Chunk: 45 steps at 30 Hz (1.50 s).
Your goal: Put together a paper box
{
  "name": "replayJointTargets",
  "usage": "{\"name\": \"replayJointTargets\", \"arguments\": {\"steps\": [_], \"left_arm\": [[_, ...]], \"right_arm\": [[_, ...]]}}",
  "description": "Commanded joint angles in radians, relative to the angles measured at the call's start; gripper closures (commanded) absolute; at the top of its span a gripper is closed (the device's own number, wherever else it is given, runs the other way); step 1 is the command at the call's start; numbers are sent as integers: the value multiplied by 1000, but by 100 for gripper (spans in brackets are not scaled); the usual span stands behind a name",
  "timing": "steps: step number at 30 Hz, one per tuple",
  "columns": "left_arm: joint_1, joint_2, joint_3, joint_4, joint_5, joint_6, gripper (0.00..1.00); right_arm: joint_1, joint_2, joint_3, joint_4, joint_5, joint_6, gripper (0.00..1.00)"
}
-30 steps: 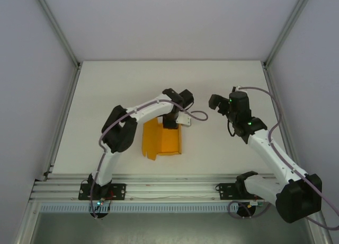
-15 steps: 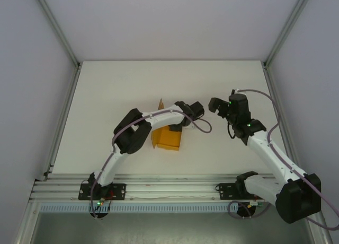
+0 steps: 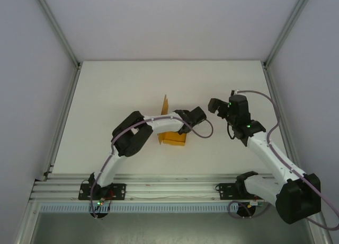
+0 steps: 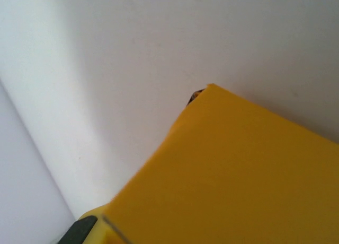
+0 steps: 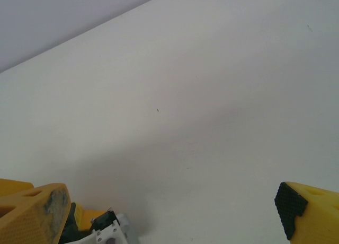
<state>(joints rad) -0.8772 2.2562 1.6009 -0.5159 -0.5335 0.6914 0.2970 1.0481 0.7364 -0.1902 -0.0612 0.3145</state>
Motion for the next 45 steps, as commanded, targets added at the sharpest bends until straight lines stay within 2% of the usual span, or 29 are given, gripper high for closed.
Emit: {"name": "replayJointTargets", "arguments": {"steps": [1, 9, 10, 12, 14, 18, 22, 31, 32, 34, 36, 39, 42, 45], "left_arm": [[-8, 124, -65, 138, 85, -183, 100], [3, 12, -95, 182, 65, -93, 100], [8, 2, -81, 164, 76, -95, 96], [14, -23, -62, 146, 98, -83, 76], [18, -53, -63, 149, 110, -62, 67], [19, -95, -50, 112, 111, -15, 56], [30, -139, -21, 70, 131, 11, 51], [74, -322, 24, 6, 298, 6, 38], [83, -342, 22, 8, 323, -14, 36], [113, -432, 13, 36, 373, -68, 0], [147, -512, -22, 100, 387, -142, 0], [200, -655, -113, 211, 367, -314, 0], [258, -799, -230, 272, 362, -521, 0], [335, -925, -383, 309, 355, -718, 0]], "right_arm": [[-7, -32, -21, 21, 1, 7, 0], [-8, -68, -17, 8, 9, 5, 0], [-9, -73, -19, 8, 6, 6, 0], [-9, -84, -24, 11, 5, 9, 0], [-9, -91, -26, 8, 3, 8, 0], [-10, -97, -25, 0, -4, 3, 0], [-11, -97, -25, 6, -14, 0, 0], [-13, -91, 21, -27, 3, -34, 0], [-16, -92, 28, -32, 12, -43, 0], [-25, -92, 43, -41, 5, -62, 0], [-35, -80, 56, -39, -32, -95, 0], [-37, -18, 90, -61, -192, -219, 1], [-35, 86, 137, -90, -434, -445, 6], [-1, 227, 224, -192, -566, -702, 6]]}}
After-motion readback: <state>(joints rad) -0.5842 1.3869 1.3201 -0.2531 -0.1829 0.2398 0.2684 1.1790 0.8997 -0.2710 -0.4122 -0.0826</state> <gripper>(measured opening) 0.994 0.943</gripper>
